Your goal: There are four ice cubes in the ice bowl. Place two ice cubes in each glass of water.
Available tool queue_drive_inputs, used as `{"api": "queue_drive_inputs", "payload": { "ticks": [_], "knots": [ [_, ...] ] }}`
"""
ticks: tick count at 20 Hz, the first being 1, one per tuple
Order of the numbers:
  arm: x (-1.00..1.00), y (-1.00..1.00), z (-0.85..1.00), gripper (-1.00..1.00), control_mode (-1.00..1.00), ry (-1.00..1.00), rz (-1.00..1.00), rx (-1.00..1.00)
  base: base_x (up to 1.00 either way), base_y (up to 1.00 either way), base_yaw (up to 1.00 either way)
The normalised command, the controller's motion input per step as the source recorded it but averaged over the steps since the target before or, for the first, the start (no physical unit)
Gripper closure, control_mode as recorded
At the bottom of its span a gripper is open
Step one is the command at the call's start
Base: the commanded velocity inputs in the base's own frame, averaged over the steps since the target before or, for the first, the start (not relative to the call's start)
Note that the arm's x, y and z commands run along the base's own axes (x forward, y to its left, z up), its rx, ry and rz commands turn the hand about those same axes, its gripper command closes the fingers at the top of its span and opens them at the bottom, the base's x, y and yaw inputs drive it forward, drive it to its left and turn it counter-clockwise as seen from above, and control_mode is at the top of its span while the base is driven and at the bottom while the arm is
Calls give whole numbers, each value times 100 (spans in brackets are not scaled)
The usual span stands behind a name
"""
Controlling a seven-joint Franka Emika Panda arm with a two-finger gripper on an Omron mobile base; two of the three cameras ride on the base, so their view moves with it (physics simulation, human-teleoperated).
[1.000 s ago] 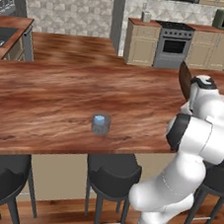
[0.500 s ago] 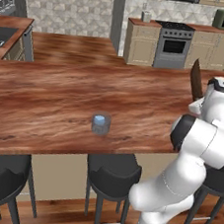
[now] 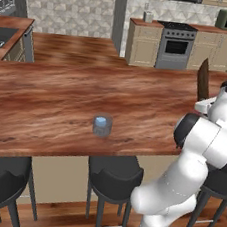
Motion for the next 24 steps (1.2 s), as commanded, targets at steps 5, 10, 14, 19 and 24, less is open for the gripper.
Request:
{"api": "queue_drive_inputs", "payload": {
  "ticks": [5,10,14,19,24],
  "knots": [
    [0,-1,17,100,-100,0,0,32,0,0,0],
    [0,-3,14,100,-100,0,0,24,0,0,0],
    [0,-14,13,100,-100,0,0,22,0,0,0],
    [0,-18,2,100,-100,0,0,11,0,0,0],
    [0,0,0,100,-100,0,0,0,0,0,0]
  ]
}}
